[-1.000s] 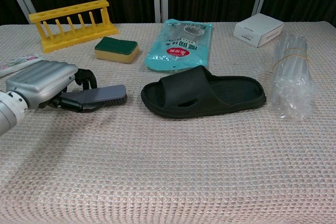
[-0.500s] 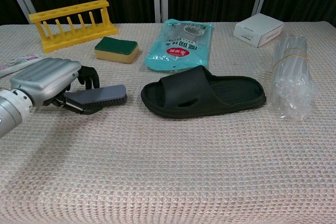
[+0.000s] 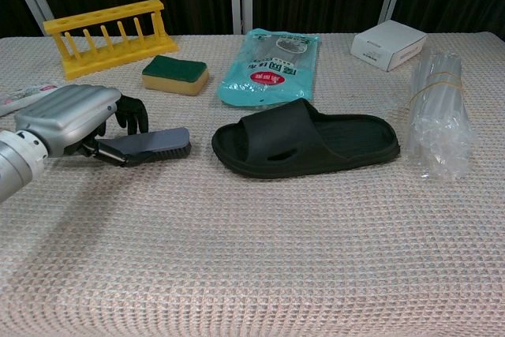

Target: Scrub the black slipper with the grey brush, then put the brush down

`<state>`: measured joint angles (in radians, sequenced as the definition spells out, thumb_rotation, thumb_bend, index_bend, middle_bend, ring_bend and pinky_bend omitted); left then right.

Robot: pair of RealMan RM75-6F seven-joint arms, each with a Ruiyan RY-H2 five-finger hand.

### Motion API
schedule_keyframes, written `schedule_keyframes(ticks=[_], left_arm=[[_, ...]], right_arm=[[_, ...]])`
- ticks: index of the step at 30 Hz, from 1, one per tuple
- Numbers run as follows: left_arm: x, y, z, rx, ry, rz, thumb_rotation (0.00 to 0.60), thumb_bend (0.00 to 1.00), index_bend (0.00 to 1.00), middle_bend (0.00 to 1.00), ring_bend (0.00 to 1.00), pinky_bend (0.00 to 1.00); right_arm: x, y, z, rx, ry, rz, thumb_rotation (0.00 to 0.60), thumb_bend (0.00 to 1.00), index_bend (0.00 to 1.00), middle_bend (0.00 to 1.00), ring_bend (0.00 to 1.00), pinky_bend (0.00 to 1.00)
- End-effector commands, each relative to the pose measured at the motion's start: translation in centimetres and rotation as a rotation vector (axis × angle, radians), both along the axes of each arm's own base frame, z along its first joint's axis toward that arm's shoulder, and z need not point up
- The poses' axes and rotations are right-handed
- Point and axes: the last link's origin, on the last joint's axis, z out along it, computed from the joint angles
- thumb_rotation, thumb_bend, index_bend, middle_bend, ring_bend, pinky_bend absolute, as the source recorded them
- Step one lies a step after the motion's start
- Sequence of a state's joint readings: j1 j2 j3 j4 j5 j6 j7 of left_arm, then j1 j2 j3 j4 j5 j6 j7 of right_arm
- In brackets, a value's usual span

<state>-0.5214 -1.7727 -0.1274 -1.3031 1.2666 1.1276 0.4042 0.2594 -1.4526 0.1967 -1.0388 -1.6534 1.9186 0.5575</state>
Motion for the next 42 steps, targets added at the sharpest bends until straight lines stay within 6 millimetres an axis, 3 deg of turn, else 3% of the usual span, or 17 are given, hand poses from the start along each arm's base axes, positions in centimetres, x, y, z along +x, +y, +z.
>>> schedule_keyframes(ticks=[1,11,17,28,42], left_arm=[[0.0,0.0,0.1,0.003,-0.004,0.000,0.397,0.26,0.45,0.48,0.38,0.50],[0.0,0.0,0.1,-0.001,-0.020,0.002,0.481,0.29,0.50,0.52,0.41,0.53],[0.1,0.1,0.1,-0.003,-0.032,0.001,0.598,0.32,0.52,0.55,0.44,0.56],[0.2,0.4,0.2,0.000,-0.055,0.009,0.600,0.45,0.59,0.61,0.50,0.61],[0.4,1.0,1.3,-0.074,-0.256,0.083,0.600,0.55,0.71,0.71,0.60,0.70]], right_arm=[[0.0,0.0,-0.1,0.003,0.002,0.000,0.600,0.61,0.00,0.00,0.00,0.00],[-0.1,0.0,-0.3,0.016,0.013,-0.009,0.600,0.61,0.00,0.00,0.00,0.00],[-0.1,0.0,-0.3,0.015,0.013,-0.008,0.600,0.61,0.00,0.00,0.00,0.00],[-0.1,-0.1,-0.4,0.023,0.016,-0.011,0.600,0.62,0.00,0.00,0.00,0.00],[0.0,-0.1,-0.5,0.029,0.020,-0.008,0.600,0.62,0.00,0.00,0.00,0.00]])
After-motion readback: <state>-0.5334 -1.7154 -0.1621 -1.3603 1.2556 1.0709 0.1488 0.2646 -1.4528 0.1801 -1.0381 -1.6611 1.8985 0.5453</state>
